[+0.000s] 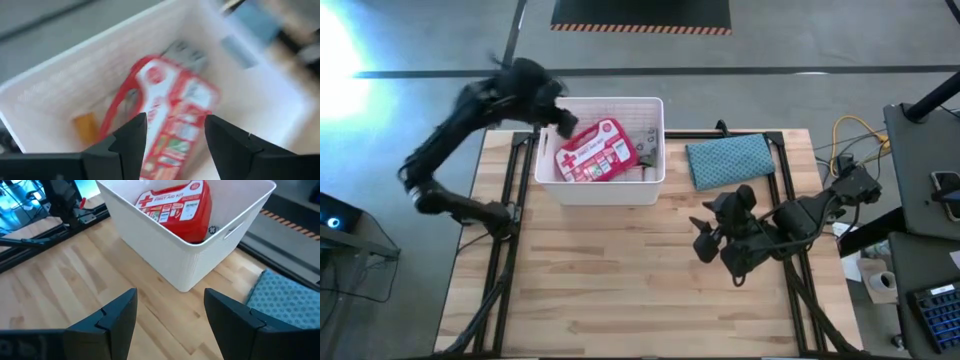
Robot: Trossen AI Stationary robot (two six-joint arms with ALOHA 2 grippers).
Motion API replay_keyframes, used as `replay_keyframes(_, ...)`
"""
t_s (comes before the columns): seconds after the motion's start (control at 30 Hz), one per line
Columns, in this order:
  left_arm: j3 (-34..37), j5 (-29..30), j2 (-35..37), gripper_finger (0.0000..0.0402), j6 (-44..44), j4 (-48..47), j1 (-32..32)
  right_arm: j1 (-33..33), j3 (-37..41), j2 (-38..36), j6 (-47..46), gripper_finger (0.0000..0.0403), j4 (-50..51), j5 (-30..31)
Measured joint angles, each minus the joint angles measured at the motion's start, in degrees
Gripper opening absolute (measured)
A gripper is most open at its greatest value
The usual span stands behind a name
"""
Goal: Pick & place medical supplies in basket/bin
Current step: Return to Home Position
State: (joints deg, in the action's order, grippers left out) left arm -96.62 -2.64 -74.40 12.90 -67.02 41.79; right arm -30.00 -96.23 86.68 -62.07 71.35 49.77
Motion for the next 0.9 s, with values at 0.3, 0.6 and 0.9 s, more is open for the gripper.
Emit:
replay_keyframes(0.3, -0.9, -0.7, 16.7, 0.018, 14.6, 4.1, -21.2, 0.4, 0.2, -0.2, 3.6, 0.0219, 0.8, 1.5)
replay_keyframes(0.6, 14.4, -1.4, 26.3, 0.0179, 18.1, 20.1, -37.6, -1.2, -3.1, -1.2, 13.7, 0.0219, -10.2, -7.5)
replay_keyframes(0.9, 52.3, -4.7, 31.6, 0.0179, 14.7, 70.9, -46.5, 1.6, 19.2, -9.7, 22.5, 0.0219, -44.1, -26.8)
